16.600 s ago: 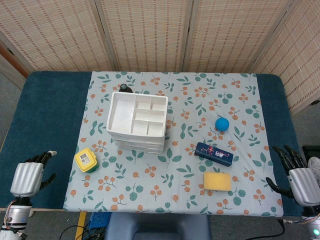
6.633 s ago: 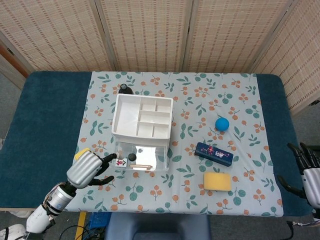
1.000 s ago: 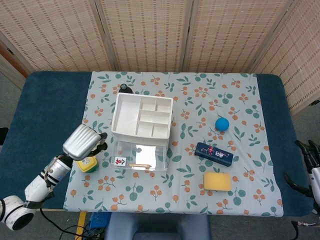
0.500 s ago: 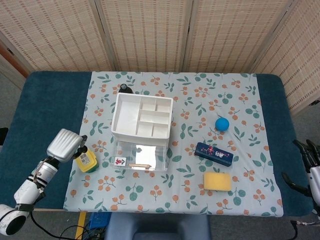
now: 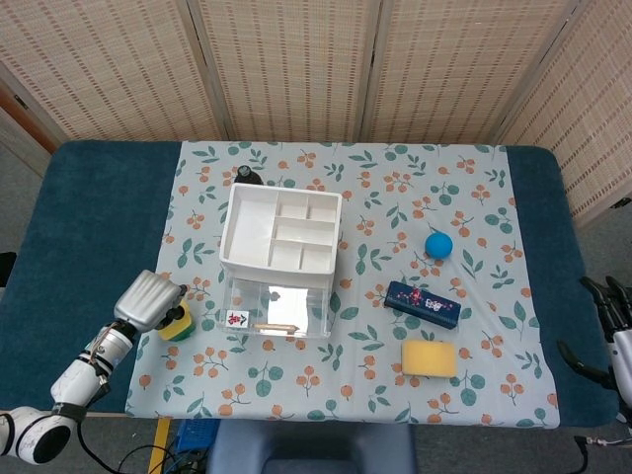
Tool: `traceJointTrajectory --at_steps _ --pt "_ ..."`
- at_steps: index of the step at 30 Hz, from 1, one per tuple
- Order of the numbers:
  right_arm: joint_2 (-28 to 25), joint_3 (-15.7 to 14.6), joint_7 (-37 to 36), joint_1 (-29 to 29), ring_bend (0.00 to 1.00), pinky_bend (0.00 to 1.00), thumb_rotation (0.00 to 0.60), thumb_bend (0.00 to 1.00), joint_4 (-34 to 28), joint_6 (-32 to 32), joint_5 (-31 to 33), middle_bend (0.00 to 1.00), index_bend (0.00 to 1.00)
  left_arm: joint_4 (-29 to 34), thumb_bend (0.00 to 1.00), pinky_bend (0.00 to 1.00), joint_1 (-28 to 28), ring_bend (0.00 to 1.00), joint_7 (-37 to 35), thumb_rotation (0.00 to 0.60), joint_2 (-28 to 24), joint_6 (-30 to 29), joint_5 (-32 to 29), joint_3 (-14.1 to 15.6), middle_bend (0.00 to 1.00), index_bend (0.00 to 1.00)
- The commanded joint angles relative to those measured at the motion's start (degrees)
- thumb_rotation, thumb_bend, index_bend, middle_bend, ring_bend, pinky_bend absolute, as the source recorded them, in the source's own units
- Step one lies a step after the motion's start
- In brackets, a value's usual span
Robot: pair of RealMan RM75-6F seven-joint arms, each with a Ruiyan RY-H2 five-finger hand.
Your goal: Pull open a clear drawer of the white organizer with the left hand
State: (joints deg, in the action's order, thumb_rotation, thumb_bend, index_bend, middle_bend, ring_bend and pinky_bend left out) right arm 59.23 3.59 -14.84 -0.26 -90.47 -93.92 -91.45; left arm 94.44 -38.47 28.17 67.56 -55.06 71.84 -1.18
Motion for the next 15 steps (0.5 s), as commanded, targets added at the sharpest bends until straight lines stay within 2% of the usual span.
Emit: traceJointTrajectory --at_steps 1,4,7,11,15 --pt "0.0 0.0 0.1 0.0 0.01 0.07 0.600 0.29 0.0 -0.1 0.0 0.13 0.00 0.5 0.21 1.00 0.1 1.00 0.4 0.600 -0.1 -0.1 -0.7 -0.2 0.93 0.49" --pt "0.0 0.0 0.1 0.0 0.01 0.07 0.600 0.29 -0.1 0.0 0.0 0.13 0.00 1.2 0.21 1.00 0.7 1.00 0.9 0.600 -0.4 -1.3 -1.1 -0.3 0.93 0.38" --pt "-0.1 0.0 0.0 0.1 0.01 0.07 0.600 0.29 -0.1 0.0 -0.1 0.13 0.00 2.1 0.21 1.00 1.5 1.00 1.4 0.600 -1.2 -2.5 -1.9 -0.4 0.93 0.32" --pt "0.1 0.0 -0.2 0.0 0.01 0.07 0.600 0.29 0.2 0.0 0.0 0.13 0.00 4.1 0.21 1.00 3.8 0.98 0.8 0.600 -2.6 -6.7 -3.8 -1.5 0.92 0.28" --pt "0.0 -0.1 -0.4 0.1 0.01 0.07 0.600 0.29 0.3 0.8 0.6 0.13 0.00 6.0 0.21 1.00 8.0 0.91 -1.6 0.600 -3.0 -14.0 -6.0 -3.0 0.87 0.28"
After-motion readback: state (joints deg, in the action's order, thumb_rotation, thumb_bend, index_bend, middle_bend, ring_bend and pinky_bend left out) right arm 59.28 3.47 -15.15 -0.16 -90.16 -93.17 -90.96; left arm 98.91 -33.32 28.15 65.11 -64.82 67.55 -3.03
